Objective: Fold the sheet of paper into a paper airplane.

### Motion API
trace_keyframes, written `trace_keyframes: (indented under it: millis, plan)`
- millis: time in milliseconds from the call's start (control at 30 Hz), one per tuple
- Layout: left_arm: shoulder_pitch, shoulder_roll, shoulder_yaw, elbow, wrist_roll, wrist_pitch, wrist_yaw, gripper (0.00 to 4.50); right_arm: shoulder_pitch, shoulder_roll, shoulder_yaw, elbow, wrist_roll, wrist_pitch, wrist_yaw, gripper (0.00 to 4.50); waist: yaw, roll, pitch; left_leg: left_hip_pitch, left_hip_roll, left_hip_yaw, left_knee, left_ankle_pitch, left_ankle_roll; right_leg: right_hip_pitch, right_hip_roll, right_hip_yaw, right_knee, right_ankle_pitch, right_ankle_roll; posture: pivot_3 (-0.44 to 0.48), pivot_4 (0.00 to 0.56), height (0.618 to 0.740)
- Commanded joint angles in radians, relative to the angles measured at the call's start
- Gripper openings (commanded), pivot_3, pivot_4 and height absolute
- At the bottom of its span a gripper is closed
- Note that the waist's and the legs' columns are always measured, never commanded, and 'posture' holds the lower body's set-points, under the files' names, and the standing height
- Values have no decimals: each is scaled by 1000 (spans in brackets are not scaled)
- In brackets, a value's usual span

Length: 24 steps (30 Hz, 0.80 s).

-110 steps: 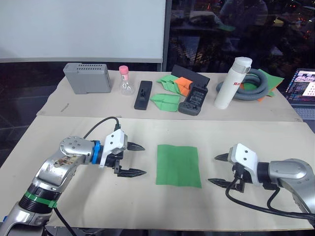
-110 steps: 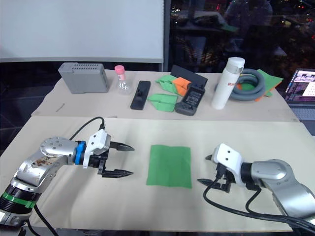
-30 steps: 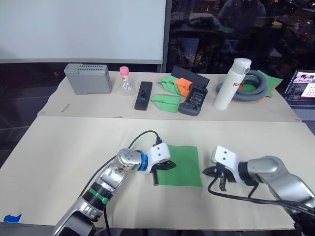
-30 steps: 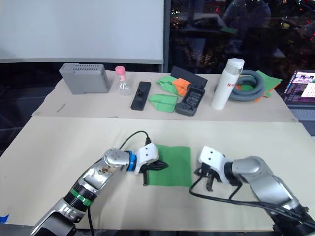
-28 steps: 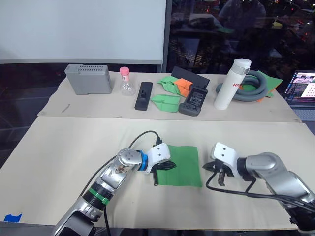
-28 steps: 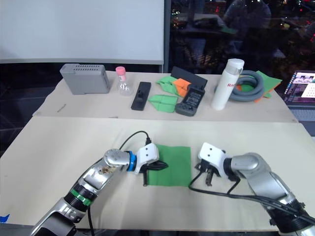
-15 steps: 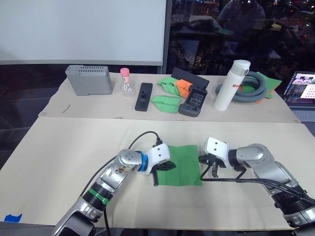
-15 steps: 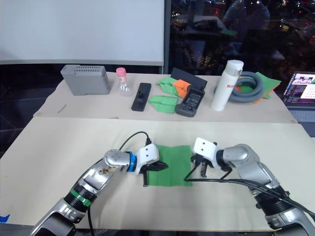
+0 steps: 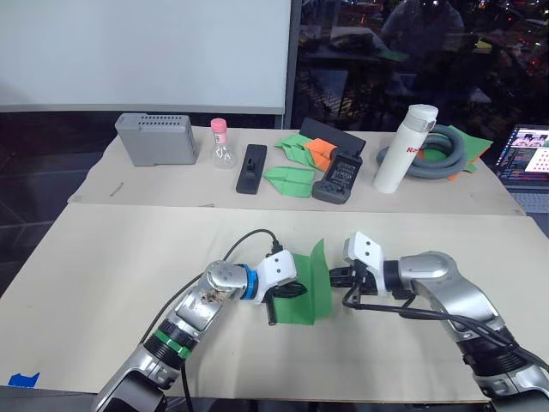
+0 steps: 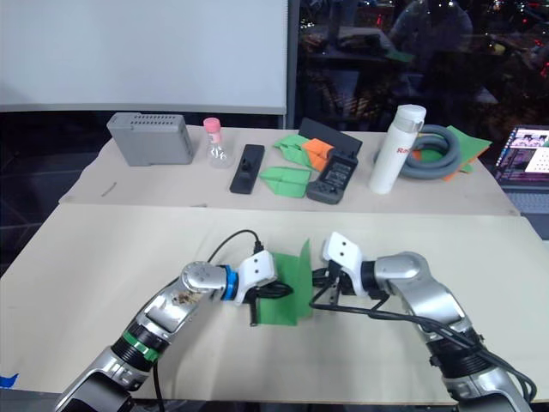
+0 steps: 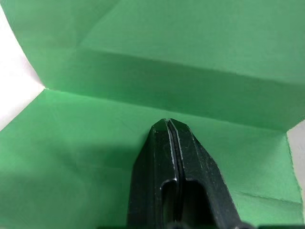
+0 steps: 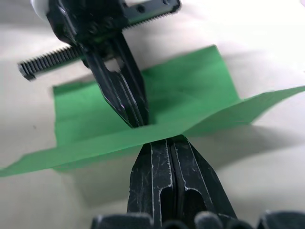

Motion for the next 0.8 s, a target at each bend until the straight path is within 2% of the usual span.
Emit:
trace_keyframes:
  millis: [33,267,433,667,800]
  plan:
    - [9,9,50,36,20,13,69,23,-29,21,10,-9,6,1,-6,0,0,0,0,0,0,0,0,0,0,0,0,0,0,0,0,0,150,740]
    - [26,47,86,-8,-27,49,29,23,-45,74,44,13,-1,2,-16,0,-1,0,0,-1,0,0,0,0,0,-2,0,0,0,0,0,0,150,740]
    - [30,54,134,-28,-51,60,52,23,-53,96,66,44,-23,3,-31,0,0,0,0,-1,-1,0,-1,0,0,-2,-1,0,0,0,0,0,150,740]
    - [9,148,253,-82,-114,27,5,23,-44,110,95,48,-43,40,-59,0,-4,1,0,-3,0,0,-2,0,-2,-5,-1,0,0,0,0,0,150,740]
    - [5,172,279,-101,-151,15,-30,23,-39,109,114,53,-59,39,-61,0,-1,1,1,-3,-1,0,-5,1,-3,-6,-1,0,0,0,0,0,150,740]
